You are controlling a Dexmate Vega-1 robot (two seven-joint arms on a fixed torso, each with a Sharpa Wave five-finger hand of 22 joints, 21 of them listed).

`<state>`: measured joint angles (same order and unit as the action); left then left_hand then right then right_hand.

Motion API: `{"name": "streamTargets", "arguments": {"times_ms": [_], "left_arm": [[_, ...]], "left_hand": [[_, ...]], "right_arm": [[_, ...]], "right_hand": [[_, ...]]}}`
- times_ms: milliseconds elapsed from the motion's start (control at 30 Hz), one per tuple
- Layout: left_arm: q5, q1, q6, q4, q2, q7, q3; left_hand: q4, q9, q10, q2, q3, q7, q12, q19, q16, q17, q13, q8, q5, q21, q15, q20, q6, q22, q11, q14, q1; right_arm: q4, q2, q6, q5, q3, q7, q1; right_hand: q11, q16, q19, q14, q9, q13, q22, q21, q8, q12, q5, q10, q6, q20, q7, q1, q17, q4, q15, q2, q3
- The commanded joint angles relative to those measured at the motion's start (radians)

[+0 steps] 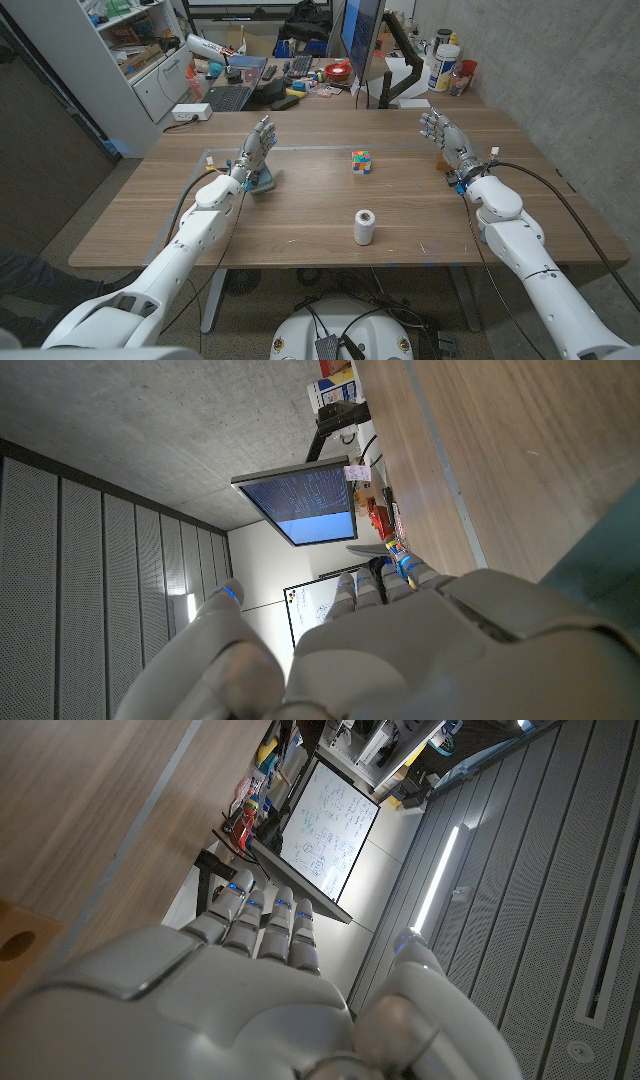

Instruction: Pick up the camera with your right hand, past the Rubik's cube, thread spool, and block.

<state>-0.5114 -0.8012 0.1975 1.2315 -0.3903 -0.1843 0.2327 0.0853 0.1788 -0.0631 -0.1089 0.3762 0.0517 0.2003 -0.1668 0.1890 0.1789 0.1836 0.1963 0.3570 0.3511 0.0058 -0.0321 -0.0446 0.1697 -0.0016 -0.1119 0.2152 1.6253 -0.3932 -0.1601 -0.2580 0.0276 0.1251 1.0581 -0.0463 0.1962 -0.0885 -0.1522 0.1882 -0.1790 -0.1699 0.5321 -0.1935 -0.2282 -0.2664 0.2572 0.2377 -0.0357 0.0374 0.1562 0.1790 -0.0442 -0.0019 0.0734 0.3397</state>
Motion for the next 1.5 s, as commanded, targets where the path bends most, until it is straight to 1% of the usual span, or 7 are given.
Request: {"name": "streamTargets", "arguments": {"times_ms": [33,267,367,467,633,1133,1500], "left_arm": [[0.004,0.013,0.004,-0.012,0.005,-0.008,0.004],[0.006,0.016,0.002,-0.015,0.006,-0.011,0.007],[0.008,0.019,0.0,-0.016,0.007,-0.012,0.009],[0.01,0.023,-0.002,-0.018,0.008,-0.014,0.012],[0.011,0.035,-0.004,-0.033,0.014,-0.02,0.018],[0.014,0.057,0.005,-0.067,0.026,-0.037,0.025],[0.008,0.053,0.007,-0.054,0.02,-0.039,0.016]], "left_hand": [[0.002,0.006,-0.006,0.003,-0.003,0.004,0.003,-0.007,0.003,0.004,0.005,0.002,0.008,-0.003,0.001,-0.037,0.003,0.006,0.0,-0.002,0.011],[0.002,0.006,-0.007,0.004,-0.005,0.004,0.003,-0.006,0.002,0.004,0.005,0.002,0.008,-0.006,0.002,-0.037,0.003,0.006,-0.004,-0.002,0.012],[0.002,0.006,-0.006,0.004,-0.005,0.003,0.003,-0.006,0.002,0.004,0.005,0.001,0.008,-0.007,0.001,-0.037,0.003,0.006,0.001,-0.002,0.012],[0.002,0.006,-0.006,0.005,-0.006,0.003,0.003,-0.005,0.002,0.004,0.005,0.001,0.009,-0.009,0.001,-0.036,0.002,0.006,-0.002,-0.001,0.013],[0.002,0.006,-0.005,0.005,-0.007,0.003,0.003,-0.005,0.002,0.004,0.005,0.001,0.009,-0.011,0.001,-0.036,0.003,0.006,0.001,-0.002,0.013],[0.002,0.006,-0.008,0.007,-0.011,0.002,0.002,-0.005,0.001,0.004,0.005,0.001,0.01,-0.017,0.002,-0.034,0.003,0.006,-0.002,-0.004,0.014],[0.002,0.006,-0.007,0.008,-0.013,0.002,0.002,-0.005,0.001,0.004,0.005,0.0,0.01,-0.021,0.002,-0.033,0.002,0.006,-0.002,-0.004,0.015]], "right_arm": [[0.053,-0.017,0.011,0.018,-0.021,-0.019,0.034],[0.073,-0.025,0.017,0.025,-0.027,-0.022,0.049],[0.081,-0.028,0.02,0.027,-0.032,-0.023,0.057],[0.089,-0.028,0.02,0.027,-0.038,-0.028,0.068],[0.104,-0.028,0.02,0.032,-0.048,-0.037,0.087],[0.151,-0.032,0.038,0.051,-0.063,-0.057,0.125],[0.166,-0.026,0.046,0.062,-0.069,-0.073,0.145]], "right_hand": [[0.005,0.0,-0.01,-0.009,0.003,-0.006,-0.002,-0.003,-0.004,0.006,0.003,0.01,0.007,-0.022,-0.008,0.008,0.004,-0.005,0.004,0.002,0.001],[0.004,-0.001,-0.012,-0.01,0.003,-0.006,-0.002,-0.006,-0.004,0.006,0.003,0.01,0.007,-0.021,-0.008,0.008,0.004,-0.006,0.005,0.002,0.0],[0.004,-0.001,-0.012,-0.01,0.003,-0.006,-0.002,-0.008,-0.004,0.007,0.004,0.01,0.007,-0.021,-0.008,0.008,0.004,-0.006,0.006,0.002,-0.001],[0.005,-0.001,-0.013,-0.01,0.003,-0.006,-0.002,-0.009,-0.004,0.007,0.004,0.011,0.006,-0.02,-0.008,0.008,0.004,-0.006,0.005,0.002,-0.001],[0.004,-0.001,-0.014,-0.01,0.003,-0.006,-0.002,-0.011,-0.004,0.007,0.004,0.01,0.006,-0.019,-0.009,0.009,0.004,-0.007,0.005,0.002,-0.002],[0.003,-0.001,-0.017,-0.011,0.003,-0.006,-0.003,-0.019,-0.003,0.008,0.005,0.011,0.005,-0.018,-0.008,0.008,0.004,-0.007,0.005,0.001,-0.004],[0.005,-0.002,-0.019,-0.012,0.003,-0.006,-0.003,-0.024,-0.003,0.009,0.006,0.011,0.004,-0.017,-0.01,0.008,0.005,-0.008,0.006,0.001,-0.006]]}}
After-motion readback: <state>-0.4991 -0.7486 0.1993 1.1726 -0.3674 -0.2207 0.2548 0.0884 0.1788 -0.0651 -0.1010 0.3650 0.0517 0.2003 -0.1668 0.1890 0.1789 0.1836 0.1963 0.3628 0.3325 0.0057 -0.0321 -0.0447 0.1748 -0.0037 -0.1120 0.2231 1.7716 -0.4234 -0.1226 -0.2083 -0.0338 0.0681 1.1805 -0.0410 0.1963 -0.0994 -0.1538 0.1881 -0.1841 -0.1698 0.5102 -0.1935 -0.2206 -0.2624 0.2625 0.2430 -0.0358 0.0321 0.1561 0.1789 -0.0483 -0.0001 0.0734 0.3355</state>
